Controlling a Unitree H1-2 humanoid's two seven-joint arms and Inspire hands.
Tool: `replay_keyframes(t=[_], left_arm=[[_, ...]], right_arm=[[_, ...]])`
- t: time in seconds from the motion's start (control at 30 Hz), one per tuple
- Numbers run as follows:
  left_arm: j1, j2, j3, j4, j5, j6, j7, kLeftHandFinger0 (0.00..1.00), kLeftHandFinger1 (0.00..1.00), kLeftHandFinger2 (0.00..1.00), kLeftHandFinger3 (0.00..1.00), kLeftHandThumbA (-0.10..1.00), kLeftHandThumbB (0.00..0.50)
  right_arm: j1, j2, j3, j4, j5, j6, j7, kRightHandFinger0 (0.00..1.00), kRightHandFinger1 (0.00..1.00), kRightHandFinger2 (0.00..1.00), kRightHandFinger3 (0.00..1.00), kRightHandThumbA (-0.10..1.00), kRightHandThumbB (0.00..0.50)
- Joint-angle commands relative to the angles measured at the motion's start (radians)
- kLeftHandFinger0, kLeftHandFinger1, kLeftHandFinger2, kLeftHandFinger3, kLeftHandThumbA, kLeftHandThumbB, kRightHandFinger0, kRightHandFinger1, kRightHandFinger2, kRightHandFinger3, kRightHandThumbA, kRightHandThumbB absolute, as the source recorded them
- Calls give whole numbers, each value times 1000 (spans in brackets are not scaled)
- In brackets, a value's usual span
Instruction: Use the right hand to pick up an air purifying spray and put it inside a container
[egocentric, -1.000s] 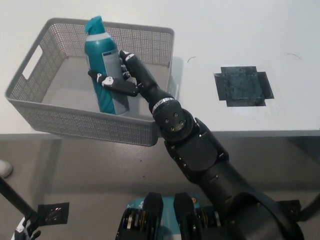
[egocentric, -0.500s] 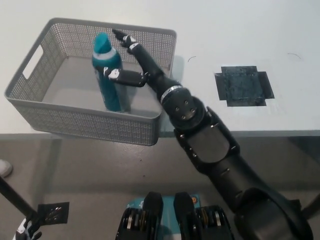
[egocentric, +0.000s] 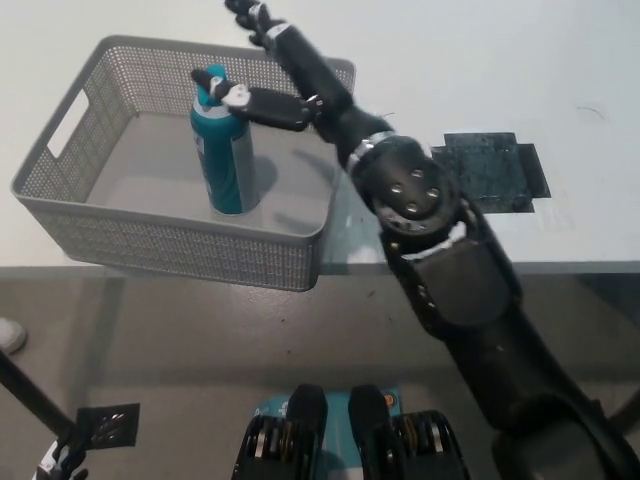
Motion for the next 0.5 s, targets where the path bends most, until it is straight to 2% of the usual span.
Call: replay_keyframes(t=[0.0, 0.13, 0.17, 0.3, 0.33, 0.4, 0.47], left_arm=[[25, 31, 15, -12, -4, -26, -9, 1000, 1000, 1000, 1000, 994, 319], [33, 33, 20, -15, -8, -24, -11, 1000, 1000, 1000, 1000, 1000, 302], [38, 32, 18, -12, -18, -32, -17, 1000, 1000, 1000, 1000, 1000, 314], [50, 34, 23, -17, -30, -25, -21, 1000, 1000, 1000, 1000, 1000, 338], [55, 36, 25, -18, -32, -29, -22, 1000, 1000, 1000, 1000, 1000, 324], [48, 34, 33, -15, -34, -33, -15, 1000, 1000, 1000, 1000, 1000, 301], [47, 29, 39, -4, -18, -51, -4, 1000, 1000, 1000, 1000, 1000, 302]], right_arm=[[39, -72, -64, -364, 84, 90, 60, 1000, 1000, 1000, 1000, 688, 500], [121, -144, -97, -592, 62, 100, 48, 1000, 1000, 1000, 1000, 703, 499], [148, -162, -110, -649, 72, 110, 50, 1000, 1000, 1000, 1000, 686, 499], [314, -234, -146, -820, 90, 86, 52, 1000, 1000, 1000, 1000, 772, 498], [386, -254, -155, -860, 85, 68, 50, 1000, 1000, 1000, 1000, 790, 482], [542, -303, -173, -886, 82, -47, 54, 1000, 1000, 1000, 1000, 756, 411], [627, -320, -181, -887, 84, -94, 51, 1000, 1000, 1000, 1000, 738, 401]])
